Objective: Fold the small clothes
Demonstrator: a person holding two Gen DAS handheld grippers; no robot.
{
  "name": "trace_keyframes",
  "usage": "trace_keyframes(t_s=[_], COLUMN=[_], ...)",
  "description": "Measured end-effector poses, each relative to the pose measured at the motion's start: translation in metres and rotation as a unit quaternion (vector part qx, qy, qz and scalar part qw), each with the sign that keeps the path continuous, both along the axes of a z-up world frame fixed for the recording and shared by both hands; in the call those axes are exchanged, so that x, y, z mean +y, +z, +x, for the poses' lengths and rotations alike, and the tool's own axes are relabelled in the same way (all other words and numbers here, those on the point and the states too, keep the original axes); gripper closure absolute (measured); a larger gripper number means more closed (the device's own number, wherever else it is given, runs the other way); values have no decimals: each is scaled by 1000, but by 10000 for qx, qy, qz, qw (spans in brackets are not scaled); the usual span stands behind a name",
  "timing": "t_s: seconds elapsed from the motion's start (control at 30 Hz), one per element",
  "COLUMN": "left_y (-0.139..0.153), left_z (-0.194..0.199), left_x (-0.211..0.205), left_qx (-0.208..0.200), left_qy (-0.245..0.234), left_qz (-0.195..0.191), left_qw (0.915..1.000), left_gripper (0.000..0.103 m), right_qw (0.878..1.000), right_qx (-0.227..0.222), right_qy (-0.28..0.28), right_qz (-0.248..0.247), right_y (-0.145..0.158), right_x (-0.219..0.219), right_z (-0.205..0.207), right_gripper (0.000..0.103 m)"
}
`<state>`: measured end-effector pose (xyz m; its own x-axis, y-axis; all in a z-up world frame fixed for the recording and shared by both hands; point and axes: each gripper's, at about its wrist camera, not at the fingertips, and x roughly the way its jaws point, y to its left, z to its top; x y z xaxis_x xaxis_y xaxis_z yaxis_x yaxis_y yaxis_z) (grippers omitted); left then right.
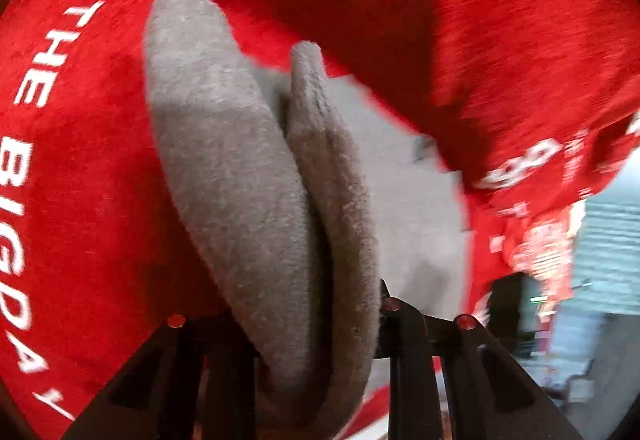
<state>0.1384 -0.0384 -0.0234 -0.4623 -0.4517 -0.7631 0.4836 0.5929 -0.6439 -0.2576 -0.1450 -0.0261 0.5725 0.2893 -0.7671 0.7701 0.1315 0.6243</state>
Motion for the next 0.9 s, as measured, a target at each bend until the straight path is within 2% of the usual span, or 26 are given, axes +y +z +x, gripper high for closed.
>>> trace_keyframes(t_s=[0.17, 0.33, 0.43, 0.5, 0.63, 0.77, 0.8, 0.87, 0.9], left_y=[52, 89, 102, 98, 62, 34, 31, 29, 33], left_z=[-22, -73, -118, -152, -210, -232, -233, -237, -243], left_x=[-30, -85, -117, -137, -170, -175, -176, -172, -177], left_qx=[-17, -195, -507, -736, -1016, -1180, -1220, -1259, -1335], left_qy=[-192, -871, -1466, -1850, -2522, -2758, -2776, -2875, -2905], left_qz=[-613, -943, -1023, -876, -436, 14, 89, 163, 158], left_qw=[9979, 9915, 9826, 9760, 9614, 9539, 9529, 9493, 9474], left_gripper=[78, 78, 78, 78, 78, 77, 72, 55, 43], right_qw=[9997, 9978, 9945, 9915, 9824, 9735, 9723, 9700, 9695], right_qx=[-234, -454, -590, -648, -740, -941, -982, -1059, -1101], right_qy=[-60, -479, -851, -1109, -1641, -1945, -1971, -2003, -1994], right_qz=[-70, 62, 130, 195, 500, 744, 790, 880, 902], right_y=[17, 29, 31, 26, 5, -13, -16, -20, -20], right_x=[-10, -26, -35, -40, -46, -47, -48, -49, -49], right_z=[-33, -90, -135, -159, -198, -218, -224, -227, -233], right_gripper=[97, 97, 97, 96, 92, 91, 91, 88, 83])
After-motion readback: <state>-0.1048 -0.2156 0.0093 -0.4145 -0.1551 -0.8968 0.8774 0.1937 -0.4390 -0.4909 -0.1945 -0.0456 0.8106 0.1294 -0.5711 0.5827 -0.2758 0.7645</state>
